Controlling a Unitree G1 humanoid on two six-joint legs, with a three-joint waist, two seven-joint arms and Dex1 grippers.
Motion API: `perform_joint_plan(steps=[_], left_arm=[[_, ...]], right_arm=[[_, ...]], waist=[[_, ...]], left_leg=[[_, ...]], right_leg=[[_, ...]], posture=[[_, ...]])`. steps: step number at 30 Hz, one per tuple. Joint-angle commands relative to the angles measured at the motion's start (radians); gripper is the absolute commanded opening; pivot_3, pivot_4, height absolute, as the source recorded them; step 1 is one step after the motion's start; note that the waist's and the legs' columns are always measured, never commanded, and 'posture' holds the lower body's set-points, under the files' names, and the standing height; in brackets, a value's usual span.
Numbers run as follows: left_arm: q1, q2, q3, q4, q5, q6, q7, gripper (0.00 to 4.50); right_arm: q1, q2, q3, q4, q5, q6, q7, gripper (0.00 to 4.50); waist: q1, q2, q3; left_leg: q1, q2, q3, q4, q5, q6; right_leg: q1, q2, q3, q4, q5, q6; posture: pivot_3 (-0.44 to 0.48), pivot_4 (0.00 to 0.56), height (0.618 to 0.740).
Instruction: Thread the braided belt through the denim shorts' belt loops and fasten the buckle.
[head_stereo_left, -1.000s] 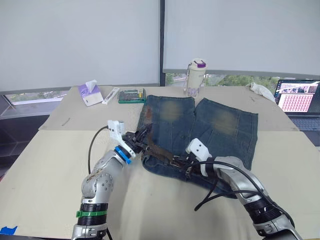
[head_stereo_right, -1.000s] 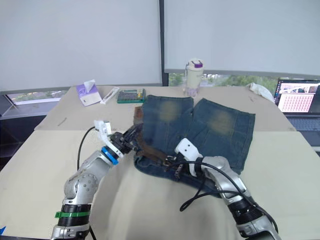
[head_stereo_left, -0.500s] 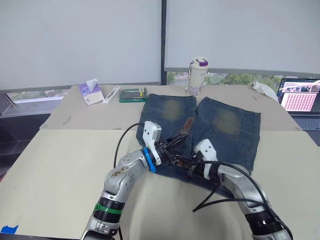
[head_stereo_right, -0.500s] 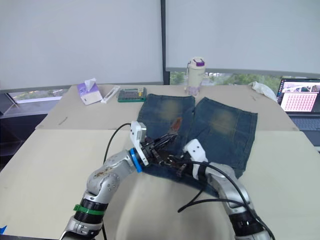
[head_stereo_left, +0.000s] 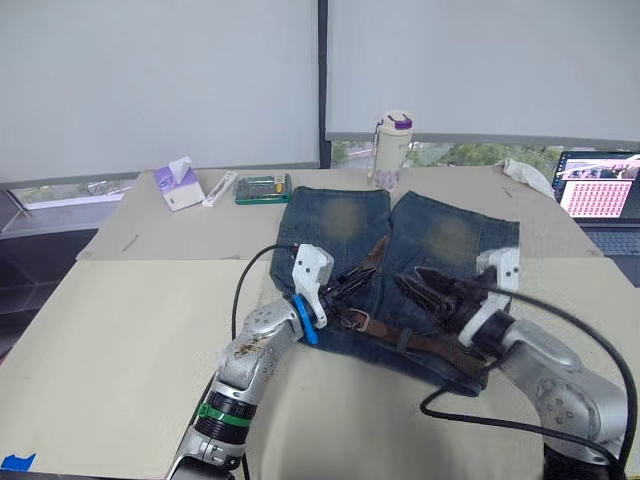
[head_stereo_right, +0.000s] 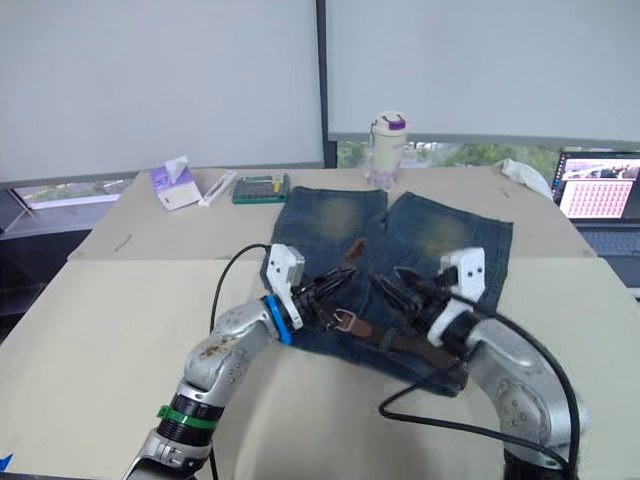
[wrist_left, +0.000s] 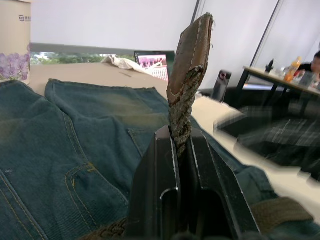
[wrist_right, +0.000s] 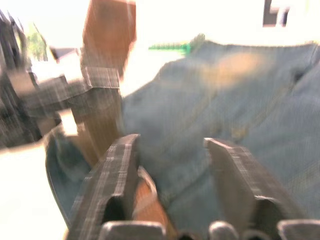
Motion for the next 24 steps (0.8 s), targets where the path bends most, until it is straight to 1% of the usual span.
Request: perform_joint_plan(steps=[1, 2, 5, 10, 11, 12, 14, 15, 17, 18, 21, 22, 23, 24], left_arm=[[-0.012, -0.008, -0.017, 0.009, 0.055, -0.056, 0.022, 0.00], [-0.015, -0.013, -0.018, 0.017, 0.061, -0.068, 0.021, 0.00], [-0.019, -0.018, -0.019, 0.032, 0.079, -0.085, 0.022, 0.00], [-0.007, -0.016, -0.029, 0.032, 0.097, -0.106, 0.007, 0.00], [-0.005, -0.017, -0.029, 0.030, 0.097, -0.106, 0.004, 0.00], [-0.002, -0.017, -0.028, 0.028, 0.096, -0.107, 0.003, 0.00], [0.003, -0.015, -0.028, 0.025, 0.099, -0.112, 0.001, 0.00], [0.006, -0.013, -0.029, 0.025, 0.100, -0.115, 0.000, 0.00], [0.008, -0.013, -0.027, 0.026, 0.103, -0.117, 0.003, 0.00], [0.009, -0.013, -0.026, 0.026, 0.104, -0.118, 0.004, 0.00], [0.013, -0.012, -0.030, 0.025, 0.107, -0.126, -0.006, 0.00], [0.015, -0.013, -0.031, 0.024, 0.106, -0.126, -0.008, 0.00], [0.016, -0.013, -0.032, 0.023, 0.105, -0.126, -0.011, 0.00], [0.017, -0.014, -0.032, 0.022, 0.105, -0.127, -0.013, 0.00]], right_arm=[[-0.069, 0.042, -0.017, -0.052, 0.150, 0.105, -0.139, 4.32], [-0.091, 0.061, -0.009, -0.039, 0.158, 0.125, -0.184, 4.46], [-0.141, 0.115, 0.002, -0.006, 0.200, 0.157, -0.287, 4.46], [-0.189, 0.177, 0.015, 0.039, 0.216, 0.168, -0.408, 4.46], [-0.190, 0.178, 0.014, 0.045, 0.219, 0.169, -0.420, 3.93], [-0.190, 0.178, 0.012, 0.047, 0.222, 0.168, -0.431, 3.67], [-0.194, 0.177, 0.008, 0.051, 0.235, 0.161, -0.452, 3.00], [-0.197, 0.178, 0.005, 0.053, 0.244, 0.159, -0.463, 2.57], [-0.203, 0.187, -0.006, 0.060, 0.272, 0.156, -0.494, 1.94], [-0.205, 0.186, -0.008, 0.062, 0.282, 0.155, -0.504, 1.51], [-0.203, 0.176, -0.006, 0.071, 0.299, 0.156, -0.531, 0.56], [-0.201, 0.175, -0.004, 0.073, 0.307, 0.157, -0.539, 0.28], [-0.199, 0.176, -0.004, 0.075, 0.319, 0.157, -0.549, 0.11], [-0.197, 0.175, -0.003, 0.076, 0.330, 0.156, -0.557, 0.06]], waist=[[0.001, 0.001, 0.000], [0.002, 0.001, 0.000], [0.006, 0.001, 0.000], [0.005, 0.001, 0.000], [0.005, 0.001, 0.000], [0.005, 0.002, 0.000], [0.004, 0.002, 0.000], [0.002, 0.002, 0.000], [-0.001, 0.002, 0.000], [-0.004, 0.002, 0.000], [-0.006, 0.002, 0.000], [-0.006, 0.002, 0.000], [-0.006, 0.002, 0.000], [-0.006, 0.002, 0.000]], left_leg=[[0.000, 0.000, 0.000, 0.000, 0.000, 0.000], [0.000, 0.000, 0.000, 0.000, 0.000, 0.000], [0.000, 0.000, 0.000, 0.000, 0.000, 0.000], [0.000, -0.001, 0.000, 0.000, 0.000, 0.000], [-0.001, -0.001, 0.000, 0.000, 0.000, 0.000], [-0.001, -0.001, 0.000, 0.000, 0.000, 0.000], [-0.001, -0.001, 0.000, 0.000, 0.000, 0.000], [0.000, -0.001, 0.000, 0.000, 0.000, 0.000], [0.000, 0.000, 0.000, 0.000, 0.000, 0.000], [0.000, 0.000, 0.000, 0.000, 0.000, 0.000], [0.000, 0.000, 0.000, 0.000, 0.000, 0.000], [0.000, 0.000, 0.000, 0.000, 0.000, 0.000], [0.000, 0.000, 0.000, 0.000, 0.000, 0.000], [0.000, 0.000, 0.000, 0.000, 0.000, 0.001]], right_leg=[[0.000, 0.000, 0.000, 0.000, 0.000, 0.000], [0.000, 0.000, 0.000, 0.000, 0.000, 0.000], [0.000, -0.002, 0.000, 0.000, 0.000, 0.000], [-0.001, -0.001, 0.000, 0.000, 0.000, 0.000], [-0.002, -0.001, 0.000, 0.000, 0.000, 0.000], [-0.002, -0.001, 0.000, 0.000, 0.000, 0.000], [-0.002, -0.001, 0.000, 0.000, 0.000, 0.000], [-0.002, -0.001, 0.000, 0.000, 0.000, 0.000], [-0.002, -0.001, 0.000, 0.000, 0.000, 0.000], [-0.002, -0.001, 0.000, 0.000, 0.000, 0.000], [-0.002, -0.001, 0.000, 0.001, 0.000, 0.000], [-0.002, 0.000, 0.000, 0.001, 0.000, 0.000], [-0.002, -0.001, 0.000, 0.001, 0.000, 0.000], [-0.002, 0.000, 0.000, 0.001, 0.000, 0.000]], posture=[[0.000, 0.150, 0.740], [0.000, 0.150, 0.740], [0.000, 0.150, 0.740], [0.000, 0.150, 0.740], [0.000, 0.150, 0.740], [0.000, 0.150, 0.740], [0.000, 0.150, 0.740], [0.000, 0.150, 0.740], [0.000, 0.150, 0.740], [0.000, 0.150, 0.740], [0.000, 0.150, 0.740], [0.000, 0.150, 0.740], [0.000, 0.150, 0.740], [0.000, 0.150, 0.740]])
